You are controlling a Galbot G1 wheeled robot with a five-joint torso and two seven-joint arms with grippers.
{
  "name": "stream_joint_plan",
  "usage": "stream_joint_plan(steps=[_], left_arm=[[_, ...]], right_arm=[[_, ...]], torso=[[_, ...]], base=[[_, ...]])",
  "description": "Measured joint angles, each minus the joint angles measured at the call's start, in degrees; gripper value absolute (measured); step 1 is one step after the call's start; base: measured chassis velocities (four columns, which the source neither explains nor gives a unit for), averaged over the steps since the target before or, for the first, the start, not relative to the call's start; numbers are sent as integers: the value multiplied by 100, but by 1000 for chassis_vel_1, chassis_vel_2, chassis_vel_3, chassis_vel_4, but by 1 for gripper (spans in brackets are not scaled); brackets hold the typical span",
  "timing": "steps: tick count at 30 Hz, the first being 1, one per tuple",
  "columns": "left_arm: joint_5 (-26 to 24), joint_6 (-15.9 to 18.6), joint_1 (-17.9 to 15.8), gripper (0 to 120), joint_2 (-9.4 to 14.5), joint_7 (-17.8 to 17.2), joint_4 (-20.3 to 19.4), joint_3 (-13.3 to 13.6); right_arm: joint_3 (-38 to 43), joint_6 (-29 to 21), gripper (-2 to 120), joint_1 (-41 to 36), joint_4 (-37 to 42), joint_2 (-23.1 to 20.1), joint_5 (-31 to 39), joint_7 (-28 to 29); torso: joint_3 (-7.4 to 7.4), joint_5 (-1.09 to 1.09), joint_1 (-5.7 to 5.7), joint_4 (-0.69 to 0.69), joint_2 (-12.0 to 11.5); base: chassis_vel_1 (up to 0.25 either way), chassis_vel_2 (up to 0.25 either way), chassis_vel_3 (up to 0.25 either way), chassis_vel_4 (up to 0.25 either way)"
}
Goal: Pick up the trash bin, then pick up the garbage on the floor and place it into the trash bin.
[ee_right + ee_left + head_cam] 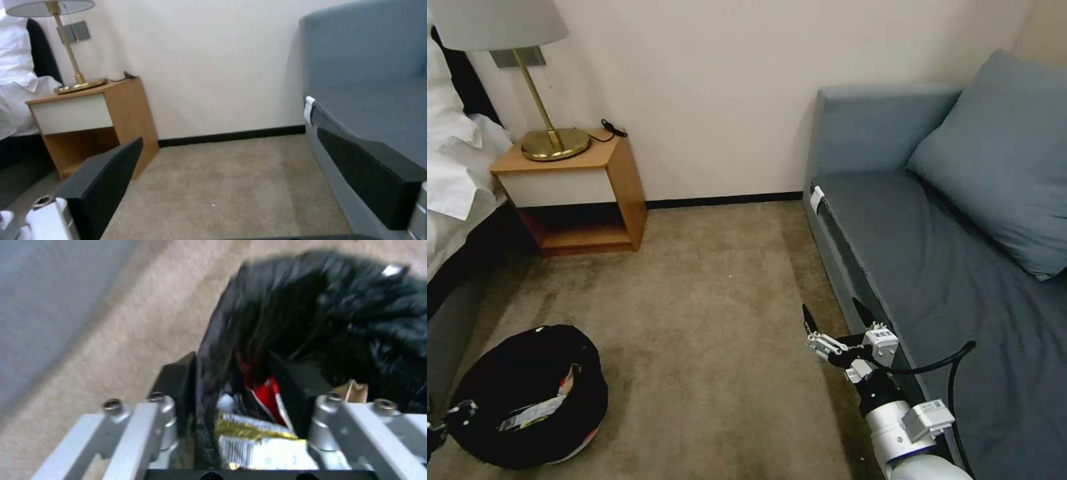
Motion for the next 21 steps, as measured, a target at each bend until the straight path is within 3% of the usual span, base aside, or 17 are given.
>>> stream_joint_plan(steps=[6, 9, 12, 13, 14, 18, 19, 21], left_arm=[[318, -29, 143, 72, -59, 130, -425, -314], [432, -393, 241, 81, -131, 250, -672, -315], [470, -1596, 458, 93, -370, 551, -1116, 49], [503, -2166, 547, 97, -540, 684, -1374, 184], [503, -2166, 547, 97, -540, 684, -1374, 184], [1001, -3360, 689, 100, -1027, 887, -2131, 503], [1001, -3360, 689, 100, -1027, 887, -2131, 503], [1633, -4007, 793, 100, -1307, 935, -2522, 863]], right_arm=[[-3, -2, 100, 3, -2, -1, 2, 2], [-4, -3, 100, 4, -3, -1, 3, 3], [-6, -4, 100, 5, -4, -2, 3, 4], [-5, -5, 100, 6, -5, -2, 4, 5], [-5, -5, 100, 6, -5, -2, 4, 5], [-7, -7, 100, 6, -5, -2, 4, 5], [-7, -7, 100, 6, -5, -2, 4, 5], [-7, -7, 100, 5, -5, -2, 4, 5]], torso=[[0, 1, 0, 0, 0], [0, 1, 0, 1, 0], [0, 0, 0, -1, 0], [0, -2, 0, 0, 0], [0, -2, 0, 0, 0], [0, 2, 0, 0, 0], [0, 2, 0, 0, 0], [0, 1, 0, 0, 0]], base=[[0, 0, 0, 0], [0, 0, 0, 0], [0, 0, 0, 0], [0, 0, 0, 0], [0, 0, 0, 0], [0, 0, 0, 0], [0, 0, 0, 0], [0, 0, 0, 0]])
